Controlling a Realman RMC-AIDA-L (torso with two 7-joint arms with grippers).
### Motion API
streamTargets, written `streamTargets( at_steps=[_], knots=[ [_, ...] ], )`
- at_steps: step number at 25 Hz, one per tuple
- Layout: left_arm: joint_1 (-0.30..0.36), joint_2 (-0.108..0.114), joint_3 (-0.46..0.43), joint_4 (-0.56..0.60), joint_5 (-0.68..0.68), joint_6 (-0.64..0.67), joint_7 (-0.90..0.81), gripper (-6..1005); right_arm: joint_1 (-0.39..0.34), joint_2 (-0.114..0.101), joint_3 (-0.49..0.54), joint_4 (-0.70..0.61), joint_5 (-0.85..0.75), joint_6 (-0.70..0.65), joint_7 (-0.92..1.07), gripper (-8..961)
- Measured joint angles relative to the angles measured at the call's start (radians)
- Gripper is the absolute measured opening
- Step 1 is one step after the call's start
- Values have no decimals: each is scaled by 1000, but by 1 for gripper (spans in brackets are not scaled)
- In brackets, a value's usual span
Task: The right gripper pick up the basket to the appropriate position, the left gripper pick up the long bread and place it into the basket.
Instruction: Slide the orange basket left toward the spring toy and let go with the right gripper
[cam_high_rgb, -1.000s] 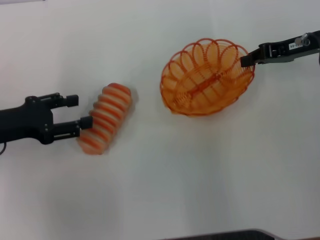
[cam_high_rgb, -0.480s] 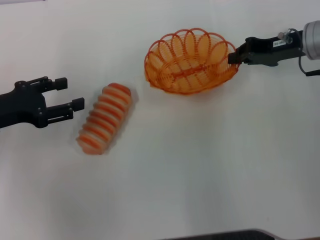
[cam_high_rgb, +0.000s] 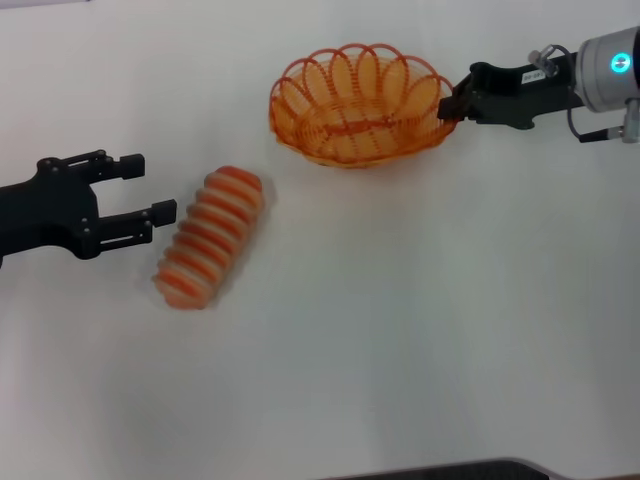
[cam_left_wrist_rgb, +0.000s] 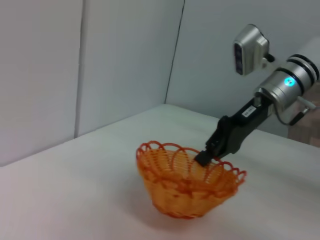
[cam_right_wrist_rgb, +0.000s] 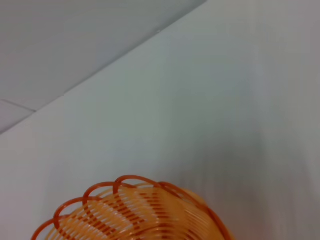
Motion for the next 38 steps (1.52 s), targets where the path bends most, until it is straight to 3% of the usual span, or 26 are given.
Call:
streamTargets(
  at_steps=[18,38],
  knots=[
    [-1,-9,52,0,2,-11,14,745,11,37,-5,46,1,40,78,69],
    [-4,-14,77,0,14,-41,35,747,11,41,-6,94,15,83,95,77]
  ],
)
